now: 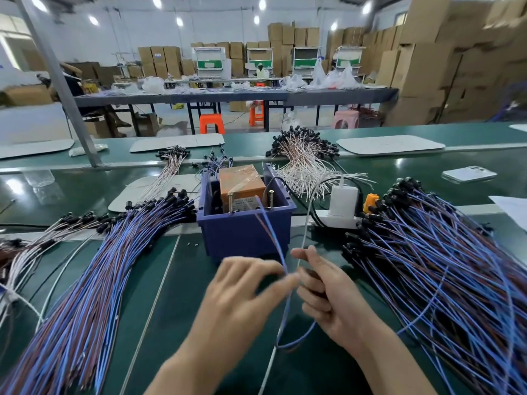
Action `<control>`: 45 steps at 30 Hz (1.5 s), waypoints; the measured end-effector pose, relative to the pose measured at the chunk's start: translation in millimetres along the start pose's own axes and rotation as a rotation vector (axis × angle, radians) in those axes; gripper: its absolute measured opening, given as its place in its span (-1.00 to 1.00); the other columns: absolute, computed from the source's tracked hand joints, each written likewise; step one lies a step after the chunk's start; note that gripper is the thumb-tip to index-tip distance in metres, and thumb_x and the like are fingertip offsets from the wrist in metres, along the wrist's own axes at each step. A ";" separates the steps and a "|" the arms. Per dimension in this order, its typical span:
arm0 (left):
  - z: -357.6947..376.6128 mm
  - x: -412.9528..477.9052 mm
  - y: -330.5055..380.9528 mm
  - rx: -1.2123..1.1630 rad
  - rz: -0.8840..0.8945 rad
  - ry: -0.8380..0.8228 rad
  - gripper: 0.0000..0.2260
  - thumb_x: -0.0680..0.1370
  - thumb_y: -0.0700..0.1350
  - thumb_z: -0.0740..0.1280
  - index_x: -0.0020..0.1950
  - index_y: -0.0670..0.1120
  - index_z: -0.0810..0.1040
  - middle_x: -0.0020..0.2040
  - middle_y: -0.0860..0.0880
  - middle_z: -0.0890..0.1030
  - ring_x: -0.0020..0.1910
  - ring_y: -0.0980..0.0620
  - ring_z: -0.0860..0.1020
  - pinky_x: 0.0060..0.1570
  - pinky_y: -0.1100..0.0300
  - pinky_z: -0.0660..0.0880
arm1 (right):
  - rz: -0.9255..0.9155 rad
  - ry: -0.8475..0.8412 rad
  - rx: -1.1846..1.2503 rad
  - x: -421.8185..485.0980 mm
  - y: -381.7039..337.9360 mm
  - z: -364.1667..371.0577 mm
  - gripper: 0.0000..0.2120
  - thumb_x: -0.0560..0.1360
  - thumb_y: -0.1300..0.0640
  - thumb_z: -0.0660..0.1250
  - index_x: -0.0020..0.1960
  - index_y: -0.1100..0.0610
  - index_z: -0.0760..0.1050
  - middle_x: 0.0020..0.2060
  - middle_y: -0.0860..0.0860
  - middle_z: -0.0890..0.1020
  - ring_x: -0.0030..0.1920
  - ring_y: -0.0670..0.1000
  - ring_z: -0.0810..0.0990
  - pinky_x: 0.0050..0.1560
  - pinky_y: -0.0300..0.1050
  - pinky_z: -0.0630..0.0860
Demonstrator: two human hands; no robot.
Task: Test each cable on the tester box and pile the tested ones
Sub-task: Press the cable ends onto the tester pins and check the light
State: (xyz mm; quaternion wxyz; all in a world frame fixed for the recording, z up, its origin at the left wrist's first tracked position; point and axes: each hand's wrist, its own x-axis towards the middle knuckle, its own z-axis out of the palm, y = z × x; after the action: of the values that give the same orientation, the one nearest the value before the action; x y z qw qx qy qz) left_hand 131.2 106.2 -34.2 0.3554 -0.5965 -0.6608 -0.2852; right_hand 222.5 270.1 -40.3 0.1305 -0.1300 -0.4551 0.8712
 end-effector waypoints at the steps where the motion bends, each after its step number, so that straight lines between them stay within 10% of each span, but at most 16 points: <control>1: 4.3 0.4 4.1 -0.005 0.053 -0.048 -0.80 0.69 -0.13 0.26 0.20 0.01 0.66 0.12 0.03 0.60 0.06 -0.01 0.53 0.13 0.13 0.41 | 0.003 -0.011 -0.026 -0.9 0.6 0.5 -0.61 0.55 -0.23 0.24 0.04 0.04 0.68 -0.48 -0.07 0.21 -0.58 -0.13 0.08 -0.63 -0.31 0.09; 12: 20.4 -5.8 8.1 -0.098 0.093 -0.205 -0.70 0.55 -0.24 0.36 0.18 0.11 0.63 0.10 0.11 0.59 0.01 0.04 0.53 0.00 0.18 0.46 | -0.172 0.064 -0.202 3.4 7.4 0.1 -0.59 0.42 -0.21 0.41 0.12 0.04 0.68 -0.49 -0.07 0.17 -0.55 -0.12 0.14 -0.60 -0.30 0.18; 22: 15.9 -7.6 2.8 -0.711 -0.849 -0.032 -0.75 0.64 -0.12 0.28 0.13 0.24 0.62 -0.07 0.09 0.68 -0.08 -0.01 0.62 -0.05 0.08 0.55 | -0.306 0.160 -0.248 4.8 14.6 9.6 -0.65 0.39 -0.19 0.43 0.01 0.03 0.71 -0.41 0.10 0.42 -0.53 -0.08 0.17 -0.52 -0.31 0.17; 25: 15.6 -3.7 8.2 -0.783 -0.868 -0.081 -0.87 0.62 0.07 0.30 0.09 0.20 0.63 -0.10 0.06 0.69 -0.15 0.05 0.63 -0.10 0.10 0.57 | -0.300 0.166 -0.239 4.7 16.7 13.5 -0.68 0.40 -0.16 0.44 0.03 0.02 0.72 -0.19 0.17 0.54 -0.30 0.09 0.29 -0.33 -0.18 0.23; 31: 13.0 2.6 11.2 -0.940 -0.900 -0.102 -0.84 0.54 0.03 0.37 0.03 0.00 0.68 -0.20 0.11 0.68 -0.22 0.23 0.59 -0.15 0.38 0.47 | -0.375 0.186 -0.389 2.1 16.4 15.9 -0.71 0.42 -0.15 0.40 0.02 -0.02 0.73 -0.48 -0.17 0.56 -0.56 -0.21 0.37 -0.49 -0.45 0.28; 39: 15.9 1.6 9.3 -0.923 -0.914 -0.067 -0.96 0.59 -0.18 0.40 -0.04 -0.08 0.64 -0.28 0.05 0.62 -0.29 0.15 0.51 -0.23 0.27 0.47 | -0.398 0.120 -0.446 -2.0 17.0 25.4 -0.82 0.49 0.01 0.38 -0.05 0.03 0.73 -0.42 -0.19 0.65 -0.35 -0.26 0.60 -0.27 -0.50 0.44; 45: 14.1 -0.5 9.7 -0.949 -0.933 -0.005 -0.88 0.63 -0.20 0.34 -0.09 -0.19 0.51 -0.35 0.02 0.50 -0.33 0.08 0.44 -0.29 0.20 0.42 | -0.392 0.106 -0.467 3.4 21.7 31.1 -0.83 0.49 -0.03 0.37 -0.04 -0.07 0.73 -0.07 -0.01 0.75 0.01 -0.08 0.70 -0.01 -0.35 0.53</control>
State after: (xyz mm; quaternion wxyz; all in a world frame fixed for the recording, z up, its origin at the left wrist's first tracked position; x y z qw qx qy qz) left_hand 139.0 118.4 -43.2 -0.1079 -0.3404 -0.6534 -0.6676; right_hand 206.3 235.7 -41.5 0.2862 -0.1116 -0.6520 0.6932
